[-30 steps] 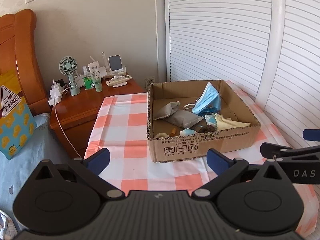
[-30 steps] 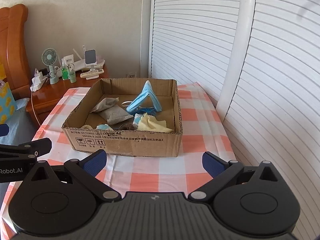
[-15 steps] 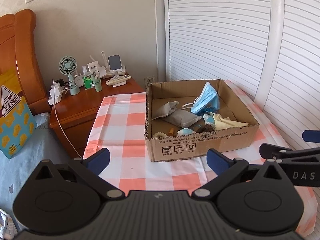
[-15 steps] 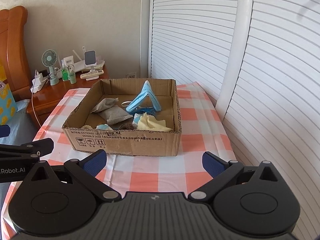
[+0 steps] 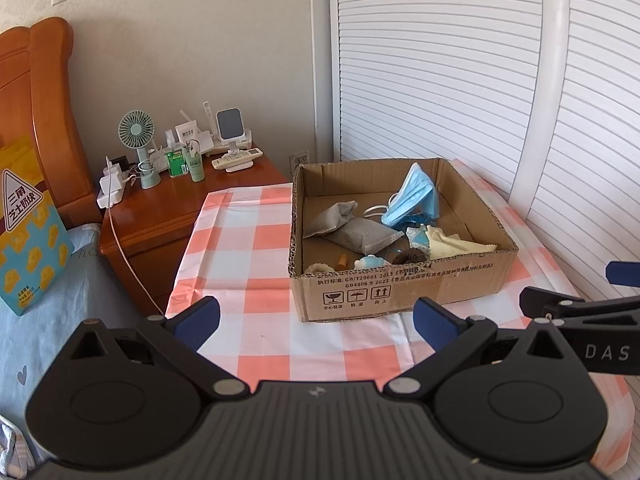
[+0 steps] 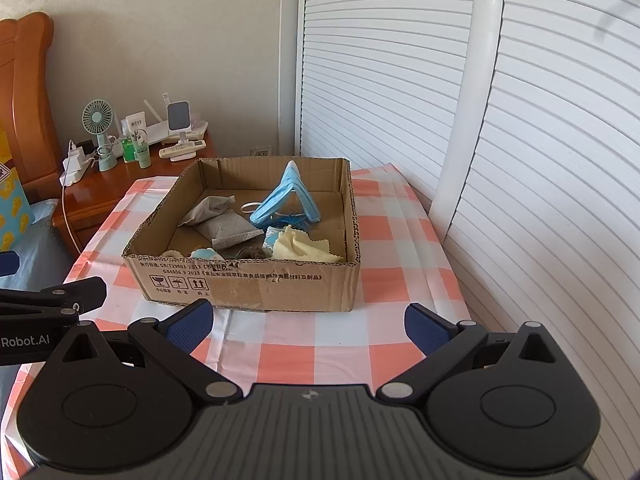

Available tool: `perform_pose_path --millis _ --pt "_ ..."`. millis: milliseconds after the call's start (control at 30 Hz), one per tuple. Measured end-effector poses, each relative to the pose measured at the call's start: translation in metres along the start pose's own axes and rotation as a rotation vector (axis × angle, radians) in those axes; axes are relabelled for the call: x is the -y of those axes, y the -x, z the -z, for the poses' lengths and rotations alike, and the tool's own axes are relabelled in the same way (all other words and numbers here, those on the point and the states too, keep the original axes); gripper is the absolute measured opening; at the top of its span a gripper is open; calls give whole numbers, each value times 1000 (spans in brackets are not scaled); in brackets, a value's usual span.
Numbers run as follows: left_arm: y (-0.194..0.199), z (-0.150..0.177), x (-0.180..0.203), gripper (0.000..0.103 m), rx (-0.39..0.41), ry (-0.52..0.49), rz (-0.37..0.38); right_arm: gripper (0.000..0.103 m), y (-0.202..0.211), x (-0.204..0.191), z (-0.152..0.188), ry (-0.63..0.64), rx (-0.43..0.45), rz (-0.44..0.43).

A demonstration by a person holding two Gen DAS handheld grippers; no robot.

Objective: Organize soft objects

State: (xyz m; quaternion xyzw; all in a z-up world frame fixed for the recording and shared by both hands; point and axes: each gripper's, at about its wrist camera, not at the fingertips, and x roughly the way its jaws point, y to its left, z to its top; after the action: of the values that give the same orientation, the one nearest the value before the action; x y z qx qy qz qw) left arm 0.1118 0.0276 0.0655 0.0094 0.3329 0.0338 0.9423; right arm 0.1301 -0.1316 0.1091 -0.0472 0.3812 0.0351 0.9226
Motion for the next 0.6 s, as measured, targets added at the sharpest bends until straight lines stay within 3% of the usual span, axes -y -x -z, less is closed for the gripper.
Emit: perform_pose_path --millis 600 --pt "1 1 -1 102 0 2 0 103 1 1 0 0 2 1"
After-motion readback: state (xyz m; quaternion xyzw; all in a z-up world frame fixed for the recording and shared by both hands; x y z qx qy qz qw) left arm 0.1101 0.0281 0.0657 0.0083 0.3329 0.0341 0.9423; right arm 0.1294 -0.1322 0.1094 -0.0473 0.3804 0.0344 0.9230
